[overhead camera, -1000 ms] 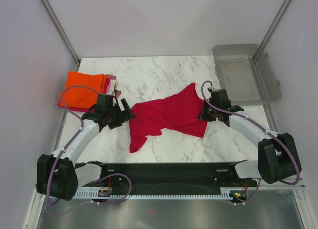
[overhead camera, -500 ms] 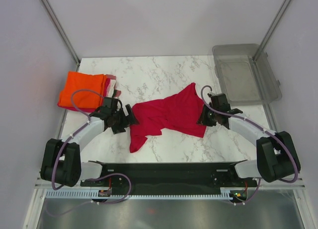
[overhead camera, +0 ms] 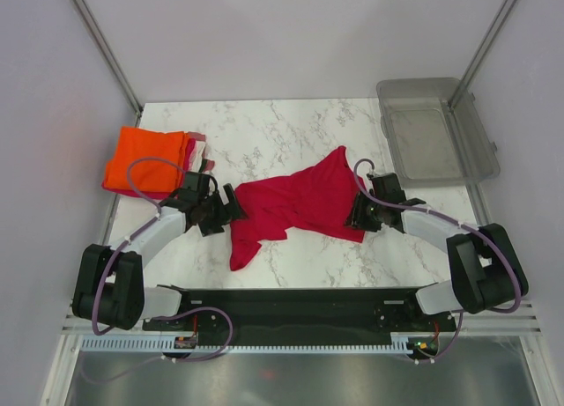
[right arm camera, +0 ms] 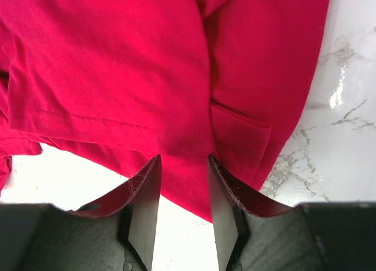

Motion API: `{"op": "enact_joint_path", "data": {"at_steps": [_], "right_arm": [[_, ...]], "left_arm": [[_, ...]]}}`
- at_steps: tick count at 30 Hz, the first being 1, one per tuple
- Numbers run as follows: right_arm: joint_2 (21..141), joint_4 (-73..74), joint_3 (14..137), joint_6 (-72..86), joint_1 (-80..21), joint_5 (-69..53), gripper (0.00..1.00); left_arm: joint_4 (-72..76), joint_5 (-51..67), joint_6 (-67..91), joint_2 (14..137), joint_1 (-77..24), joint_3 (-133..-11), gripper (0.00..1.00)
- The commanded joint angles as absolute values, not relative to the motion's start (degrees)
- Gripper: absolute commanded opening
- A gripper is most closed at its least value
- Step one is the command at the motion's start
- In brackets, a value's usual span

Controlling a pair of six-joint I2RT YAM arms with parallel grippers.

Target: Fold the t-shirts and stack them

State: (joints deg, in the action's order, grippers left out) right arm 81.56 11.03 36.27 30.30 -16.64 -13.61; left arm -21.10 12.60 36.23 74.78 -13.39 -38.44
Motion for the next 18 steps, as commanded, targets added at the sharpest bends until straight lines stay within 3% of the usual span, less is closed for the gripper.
{"op": "enact_joint_path", "data": {"at_steps": [1, 10, 18], "right_arm": [[79.54, 10.19, 35.68, 29.97, -16.52, -11.43, 0.45], [77.6, 11.95, 36.21, 28.48, -14.68, -9.67, 0.5], [81.03, 9.32, 36.83, 29.18, -14.59, -13.09, 0.47]], "left_arm": [[-19.42, 13.27, 35.77, 73.74, -13.62, -38.32, 0.97], [-19.51, 12.57, 35.51, 73.21, -13.62, -38.41, 0.97], [-19.51, 12.3, 35.33, 73.21, -13.62, -38.93, 0.97]]}}
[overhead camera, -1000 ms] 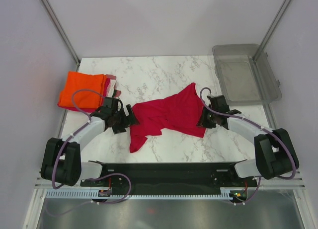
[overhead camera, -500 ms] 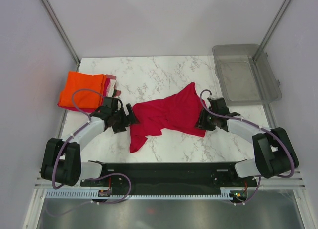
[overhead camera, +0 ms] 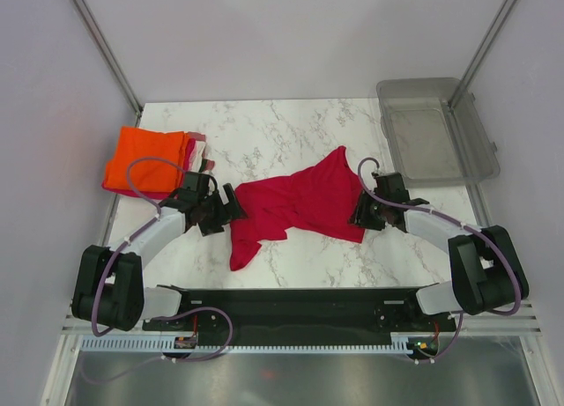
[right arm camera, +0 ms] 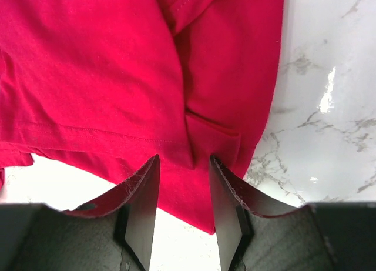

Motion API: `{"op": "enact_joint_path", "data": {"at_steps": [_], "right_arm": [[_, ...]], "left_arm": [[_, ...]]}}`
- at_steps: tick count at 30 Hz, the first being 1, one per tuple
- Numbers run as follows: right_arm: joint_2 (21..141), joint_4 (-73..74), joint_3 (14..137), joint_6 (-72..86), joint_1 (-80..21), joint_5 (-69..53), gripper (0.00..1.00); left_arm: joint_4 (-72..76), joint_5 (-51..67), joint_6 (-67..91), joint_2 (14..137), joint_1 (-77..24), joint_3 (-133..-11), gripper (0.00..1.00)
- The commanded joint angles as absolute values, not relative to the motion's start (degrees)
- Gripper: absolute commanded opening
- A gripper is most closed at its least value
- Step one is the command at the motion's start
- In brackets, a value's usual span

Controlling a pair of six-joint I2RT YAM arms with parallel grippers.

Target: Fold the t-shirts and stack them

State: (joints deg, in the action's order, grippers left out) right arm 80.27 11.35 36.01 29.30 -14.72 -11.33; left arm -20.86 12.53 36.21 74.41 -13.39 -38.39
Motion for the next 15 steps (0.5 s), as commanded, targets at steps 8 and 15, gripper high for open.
{"op": "enact_joint_path", "data": {"at_steps": [8, 15], "right_arm": [[81.21, 8.96, 37.18, 29.62, -14.59, -14.59, 0.46], [82.62, 7.65, 37.09, 29.97, -14.68, -15.2, 0.45]], "left_arm": [[-19.51, 12.13, 34.98, 73.39, -13.62, -39.29, 0.97], [-19.42, 12.13, 34.72, 73.39, -13.62, -39.46, 0.97]]}}
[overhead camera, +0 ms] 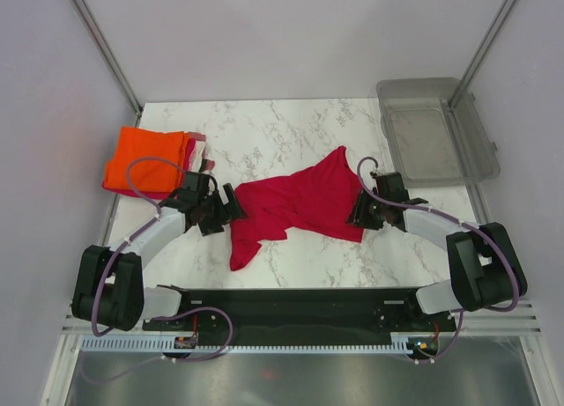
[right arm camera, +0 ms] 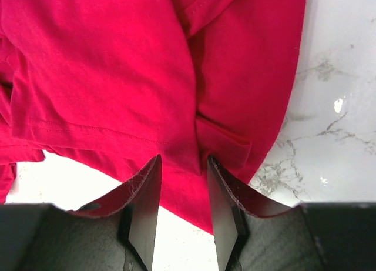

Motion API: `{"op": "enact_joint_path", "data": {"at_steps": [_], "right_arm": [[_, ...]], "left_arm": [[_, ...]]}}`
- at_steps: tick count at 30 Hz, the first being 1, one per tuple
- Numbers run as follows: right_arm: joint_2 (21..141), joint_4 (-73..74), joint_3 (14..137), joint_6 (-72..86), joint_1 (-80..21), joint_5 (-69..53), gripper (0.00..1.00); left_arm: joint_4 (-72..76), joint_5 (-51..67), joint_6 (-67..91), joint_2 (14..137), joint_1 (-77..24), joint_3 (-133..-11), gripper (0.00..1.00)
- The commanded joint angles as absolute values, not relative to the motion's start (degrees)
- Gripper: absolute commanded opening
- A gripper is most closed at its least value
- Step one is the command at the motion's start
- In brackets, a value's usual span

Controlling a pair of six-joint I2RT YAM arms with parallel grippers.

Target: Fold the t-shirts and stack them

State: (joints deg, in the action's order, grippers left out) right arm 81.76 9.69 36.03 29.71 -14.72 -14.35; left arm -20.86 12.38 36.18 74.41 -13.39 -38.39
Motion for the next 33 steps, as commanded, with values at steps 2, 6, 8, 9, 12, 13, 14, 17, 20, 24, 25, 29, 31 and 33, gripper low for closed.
{"op": "enact_joint_path", "data": {"at_steps": [2, 6, 8, 9, 12, 13, 14, 17, 20, 24, 25, 29, 31, 33], "right_arm": [[82.88, 7.21, 37.18, 30.15, -14.68, -15.64, 0.44], [83.41, 6.33, 37.35, 30.41, -14.85, -16.26, 0.44], [83.76, 6.06, 37.53, 30.5, -15.38, -16.17, 0.44], [83.93, 5.8, 37.53, 30.67, -15.64, -16.17, 0.43], [84.37, 5.36, 37.71, 30.76, -16.08, -16.17, 0.43], [84.55, 5.01, 37.71, 31.02, -16.08, -16.08, 0.43], [84.55, 4.92, 37.62, 31.03, -16.08, -16.08, 0.43], [84.81, 4.13, 37.53, 30.94, -16.08, -15.39, 0.39], [85.34, 3.87, 37.79, 30.68, -16.08, -14.15, 0.39], [86.4, 2.9, 37.88, 31.2, -16.08, -15.11, 0.35], [86.4, 2.64, 37.79, 31.2, -16.0, -15.29, 0.33], [84.99, 3.25, 37.97, 31.11, -16.0, -15.12, 0.29], [84.03, 4.91, 38.49, 30.68, -16.0, -14.33, 0.3], [83.24, 5.8, 38.76, 30.24, -16.0, -13.63, 0.31]], "left_arm": [[-19.6, 12.13, 34.63, 73.39, -13.62, -39.46, 0.97], [-19.51, 12.04, 34.63, 73.39, -13.62, -39.46, 0.97], [-19.6, 11.95, 34.54, 73.56, -13.71, -39.55, 0.97], [-19.51, 11.95, 34.45, 73.56, -13.71, -39.55, 0.97], [-19.6, 11.95, 34.45, 73.83, -13.62, -39.81, 0.97], [-19.51, 12.04, 34.45, 73.92, -13.71, -39.9, 0.97], [-19.51, 12.04, 34.45, 73.83, -13.62, -39.9, 0.97], [-19.6, 12.04, 34.37, 73.83, -13.71, -40.08, 0.96], [-19.86, 11.78, 34.37, 73.83, -13.71, -40.17, 0.96], [-20.04, 11.69, 34.19, 73.74, -13.71, -39.99, 0.96], [-20.04, 11.52, 34.19, 73.65, -13.71, -40.08, 0.96], [-20.3, 11.16, 34.01, 73.13, -13.71, -39.81, 0.96], [-20.56, 11.16, 34.01, 72.95, -13.71, -39.9, 0.96], [-20.57, 10.9, 34.01, 72.69, -13.71, -39.82, 0.96]]}}
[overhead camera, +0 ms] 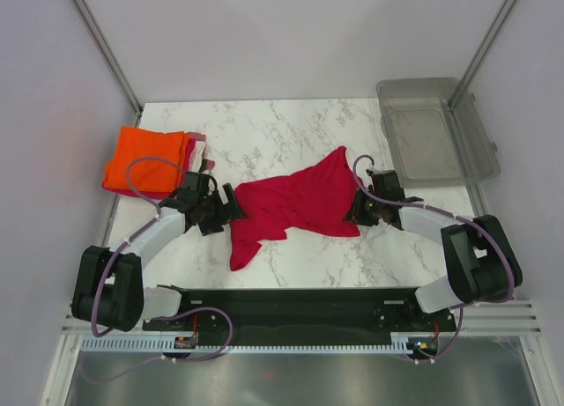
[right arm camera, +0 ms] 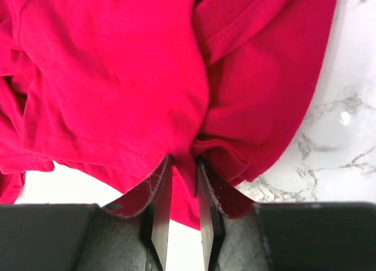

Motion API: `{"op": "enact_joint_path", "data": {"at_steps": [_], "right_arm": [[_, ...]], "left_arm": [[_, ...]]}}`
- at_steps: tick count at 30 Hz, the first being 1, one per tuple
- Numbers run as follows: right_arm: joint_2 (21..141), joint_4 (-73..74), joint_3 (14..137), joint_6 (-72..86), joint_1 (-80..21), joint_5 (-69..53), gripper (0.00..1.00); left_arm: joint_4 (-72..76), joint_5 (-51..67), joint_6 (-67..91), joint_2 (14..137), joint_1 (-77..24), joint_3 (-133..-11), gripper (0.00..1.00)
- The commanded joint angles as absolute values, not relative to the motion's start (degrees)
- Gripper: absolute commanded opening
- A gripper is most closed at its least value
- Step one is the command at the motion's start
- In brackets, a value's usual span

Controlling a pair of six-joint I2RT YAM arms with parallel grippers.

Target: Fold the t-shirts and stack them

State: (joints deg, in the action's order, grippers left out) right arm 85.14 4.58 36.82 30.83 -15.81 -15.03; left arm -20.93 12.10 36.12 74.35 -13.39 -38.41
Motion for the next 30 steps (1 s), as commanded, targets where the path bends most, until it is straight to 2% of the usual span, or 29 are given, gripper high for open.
{"op": "enact_joint_path", "data": {"at_steps": [1, 7, 13, 16, 20, 21, 23, 24, 30], "right_arm": [[82.97, 6.41, 38.85, 30.06, -16.0, -13.1, 0.29], [82.36, 7.56, 39.9, 29.97, -16.08, -14.15, 0.16], [81.12, 8.17, 40.87, 30.76, -16.43, -15.73, 0.15], [81.65, 8.09, 41.39, 30.94, -16.44, -16.0, 0.06], [82.79, 7.65, 41.92, 31.29, -16.44, -16.79, 0.06], [82.79, 7.56, 42.01, 31.46, -16.35, -16.87, 0.06], [82.71, 7.65, 42.19, 31.55, -16.44, -17.14, 0.3], [82.53, 7.91, 42.19, 31.47, -16.44, -17.05, 0.36], [82.62, 8.44, 41.92, 31.11, -16.44, -16.44, 0.38]], "left_arm": [[-20.74, 11.07, 34.01, 72.6, -13.71, -39.9, 0.96], [-20.74, 11.34, 34.01, 72.51, -13.71, -39.99, 0.96], [-21.01, 11.34, 33.93, 72.16, -13.71, -40.25, 0.96], [-20.92, 11.16, 33.93, 72.24, -13.71, -40.25, 0.96], [-21.01, 11.34, 33.84, 72.33, -13.71, -40.25, 0.96], [-21.01, 11.42, 33.92, 72.16, -13.71, -40.25, 0.96], [-21.09, 11.51, 33.92, 72.07, -13.8, -40.25, 0.96], [-21.18, 11.6, 33.84, 71.98, -13.8, -40.25, 0.96], [-21.27, 11.69, 33.75, 71.72, -13.97, -40.43, 0.96]]}}
